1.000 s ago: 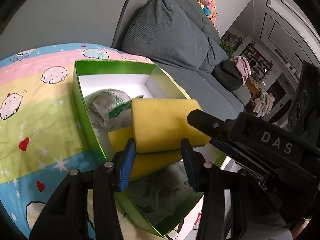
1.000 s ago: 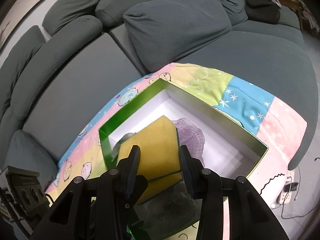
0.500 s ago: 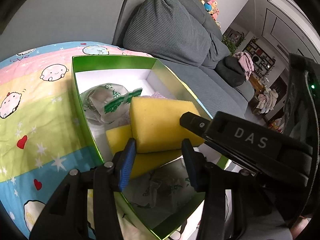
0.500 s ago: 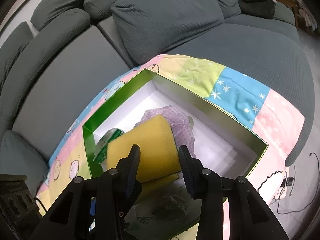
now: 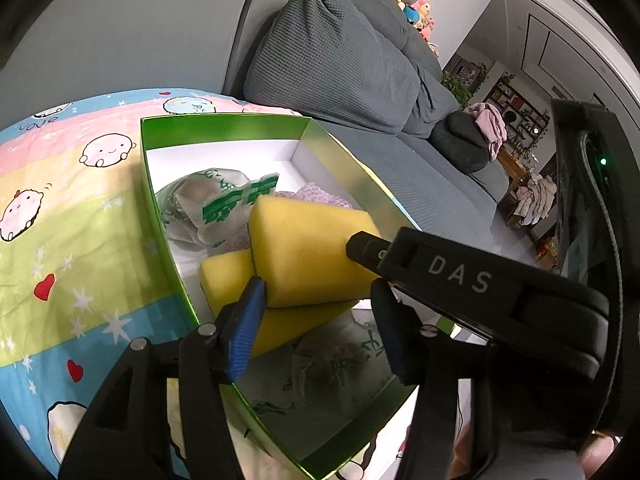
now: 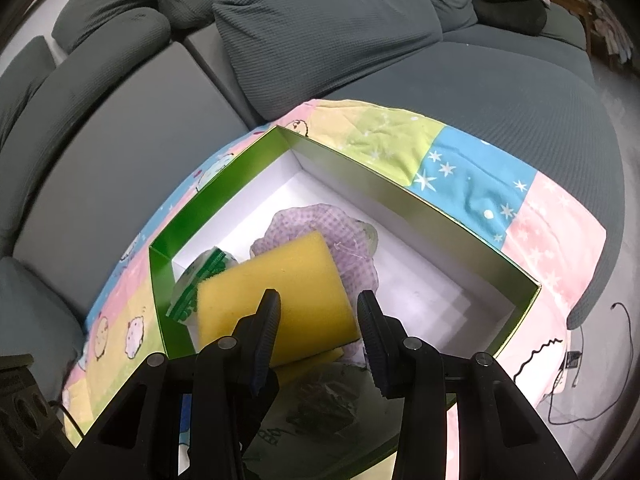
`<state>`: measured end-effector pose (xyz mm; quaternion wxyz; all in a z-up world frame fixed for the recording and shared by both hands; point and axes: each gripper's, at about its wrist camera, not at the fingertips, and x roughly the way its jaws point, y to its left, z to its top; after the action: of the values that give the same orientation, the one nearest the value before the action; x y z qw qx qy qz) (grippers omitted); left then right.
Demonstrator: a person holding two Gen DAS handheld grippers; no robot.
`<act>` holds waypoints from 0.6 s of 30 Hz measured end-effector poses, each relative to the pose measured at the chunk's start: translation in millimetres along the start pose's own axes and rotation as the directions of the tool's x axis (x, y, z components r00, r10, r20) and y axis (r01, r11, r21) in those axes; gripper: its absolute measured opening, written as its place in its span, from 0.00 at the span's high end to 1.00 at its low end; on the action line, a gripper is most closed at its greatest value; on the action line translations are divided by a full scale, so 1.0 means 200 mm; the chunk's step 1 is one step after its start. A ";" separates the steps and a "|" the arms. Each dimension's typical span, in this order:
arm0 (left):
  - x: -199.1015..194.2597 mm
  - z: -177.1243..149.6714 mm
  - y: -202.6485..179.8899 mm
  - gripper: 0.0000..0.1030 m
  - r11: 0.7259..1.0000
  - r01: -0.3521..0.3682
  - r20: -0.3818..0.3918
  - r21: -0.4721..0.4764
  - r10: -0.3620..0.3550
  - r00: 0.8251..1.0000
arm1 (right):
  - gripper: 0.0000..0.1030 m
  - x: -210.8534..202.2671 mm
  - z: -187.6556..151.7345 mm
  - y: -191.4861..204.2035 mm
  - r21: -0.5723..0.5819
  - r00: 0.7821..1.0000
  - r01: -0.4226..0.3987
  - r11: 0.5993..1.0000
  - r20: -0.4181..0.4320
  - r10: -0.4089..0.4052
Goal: Organize objects
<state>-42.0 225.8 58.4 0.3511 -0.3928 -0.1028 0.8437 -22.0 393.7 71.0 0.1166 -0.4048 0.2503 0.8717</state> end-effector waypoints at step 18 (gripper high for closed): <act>-0.09 0.00 -0.03 0.19 1.000 -0.015 0.082 0.013 0.013 0.997 | 0.58 -0.10 0.02 0.00 0.009 0.999 -0.012 1.000 0.044 0.011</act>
<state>-31.7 219.1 71.9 0.3432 -0.3562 -0.1087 0.8622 -11.5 396.1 88.3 0.1190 -0.3835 0.2542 0.8798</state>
